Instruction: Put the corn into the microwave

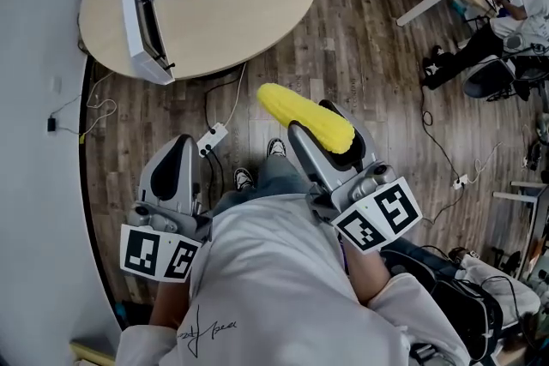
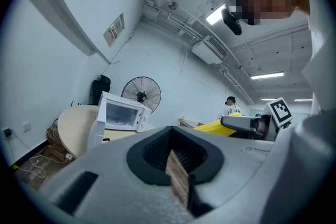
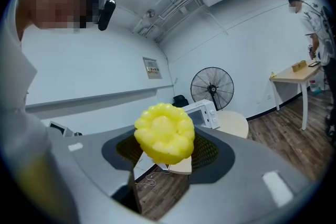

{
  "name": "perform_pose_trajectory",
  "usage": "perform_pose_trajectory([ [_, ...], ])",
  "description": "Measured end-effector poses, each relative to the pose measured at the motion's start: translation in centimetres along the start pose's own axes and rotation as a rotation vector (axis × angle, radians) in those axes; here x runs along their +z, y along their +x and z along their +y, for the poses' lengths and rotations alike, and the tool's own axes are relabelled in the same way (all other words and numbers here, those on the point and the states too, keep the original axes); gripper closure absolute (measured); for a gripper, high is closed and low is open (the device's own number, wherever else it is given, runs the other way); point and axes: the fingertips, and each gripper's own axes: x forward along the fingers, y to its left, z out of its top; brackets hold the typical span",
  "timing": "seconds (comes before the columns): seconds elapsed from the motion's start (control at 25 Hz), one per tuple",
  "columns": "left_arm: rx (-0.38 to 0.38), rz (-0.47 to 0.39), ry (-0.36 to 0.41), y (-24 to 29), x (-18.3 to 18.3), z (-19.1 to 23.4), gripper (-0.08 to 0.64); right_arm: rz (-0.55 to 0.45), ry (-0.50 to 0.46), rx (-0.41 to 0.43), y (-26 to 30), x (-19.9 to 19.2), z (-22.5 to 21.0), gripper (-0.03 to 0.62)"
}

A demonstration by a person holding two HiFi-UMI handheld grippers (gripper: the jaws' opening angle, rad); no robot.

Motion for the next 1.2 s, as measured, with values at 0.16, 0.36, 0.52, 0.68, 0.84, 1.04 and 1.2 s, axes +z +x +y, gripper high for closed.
perform_pose_trajectory([
  [0.16,0.031,-0.002,-0.011,1.0,0.1,1.5,0.569,0.003,-0.011,0.020,2.0,0.9,-0.8,0.333],
  [0.36,0.052,-0.021,0.000,3.5,0.9,2.3,0.571,-0.004,-0.029,0.050,4.8,2.4,-3.0,0.333],
  [0.52,0.086,-0.034,0.001,6.6,1.8,3.4,0.569,0.007,-0.035,0.085,8.2,3.6,-5.3,0.333],
  [0.68,0.119,-0.044,0.010,10.1,2.7,4.4,0.570,0.008,-0.033,0.126,11.7,4.7,-7.7,0.333],
  [0.84,0.159,-0.054,0.008,13.5,3.6,5.3,0.569,0.020,-0.025,0.165,15.0,5.7,-10.1,0.333],
  [1.04,0.201,-0.060,0.019,17.1,4.9,6.0,0.569,0.046,-0.020,0.215,18.5,6.8,-12.4,0.333],
  [1.2,0.225,-0.076,0.027,20.1,5.8,6.4,0.569,0.054,-0.026,0.257,21.1,7.8,-14.0,0.333],
])
